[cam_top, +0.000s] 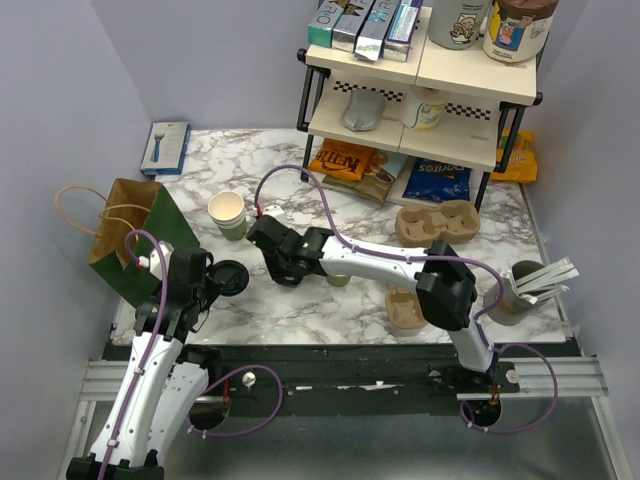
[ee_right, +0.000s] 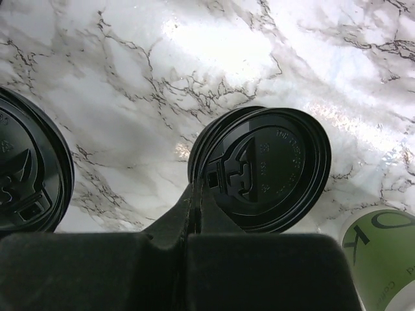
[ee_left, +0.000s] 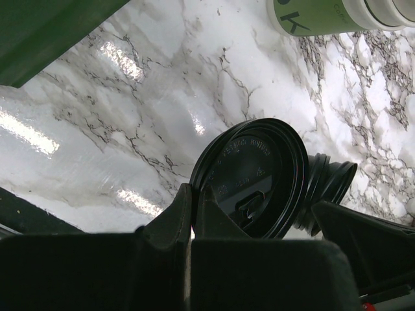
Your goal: Pack the takeout coffee
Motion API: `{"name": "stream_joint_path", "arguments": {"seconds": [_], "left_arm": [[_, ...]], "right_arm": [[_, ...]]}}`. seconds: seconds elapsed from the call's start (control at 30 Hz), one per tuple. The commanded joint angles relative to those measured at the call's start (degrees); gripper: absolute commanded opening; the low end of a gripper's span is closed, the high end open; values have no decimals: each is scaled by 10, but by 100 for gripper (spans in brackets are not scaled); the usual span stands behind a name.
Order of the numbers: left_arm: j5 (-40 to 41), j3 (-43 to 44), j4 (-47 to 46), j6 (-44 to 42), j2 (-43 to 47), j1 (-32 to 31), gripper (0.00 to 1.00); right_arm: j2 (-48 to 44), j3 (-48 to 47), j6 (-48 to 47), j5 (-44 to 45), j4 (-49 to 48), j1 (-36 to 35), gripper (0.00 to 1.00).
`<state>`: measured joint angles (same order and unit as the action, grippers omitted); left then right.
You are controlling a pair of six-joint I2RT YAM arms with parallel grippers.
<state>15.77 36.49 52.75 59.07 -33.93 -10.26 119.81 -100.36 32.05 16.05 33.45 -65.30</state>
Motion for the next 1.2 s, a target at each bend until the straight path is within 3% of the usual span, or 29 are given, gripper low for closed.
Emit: {"name": "stream_joint_path", "arguments": {"seconds": [0.0, 0.17, 0.47, 0.7, 1.0, 1.17], "left_arm": [[-14, -7, -10, -11, 4, -2, 0], [-16, -7, -11, -12, 0, -2, 0], [-11, -5, -6, -9, -6, -2, 0], [-8, -5, -5, -6, -7, -1, 0], [-6, -5, -2, -4, -11, -2, 0], [-5, -4, 1, -1, -20, -1, 0]], "right_arm": [[-20, 23, -57, -32, -45, -5, 1], [-28, 46, -133, -82, -82, -4, 1], [-92, 157, -259, -29, -209, -17, 1], [-110, 210, -409, -66, -284, -41, 1], [-117, 255, -462, -8, -321, -66, 1], [-123, 293, -509, 21, -405, -89, 1]]}}
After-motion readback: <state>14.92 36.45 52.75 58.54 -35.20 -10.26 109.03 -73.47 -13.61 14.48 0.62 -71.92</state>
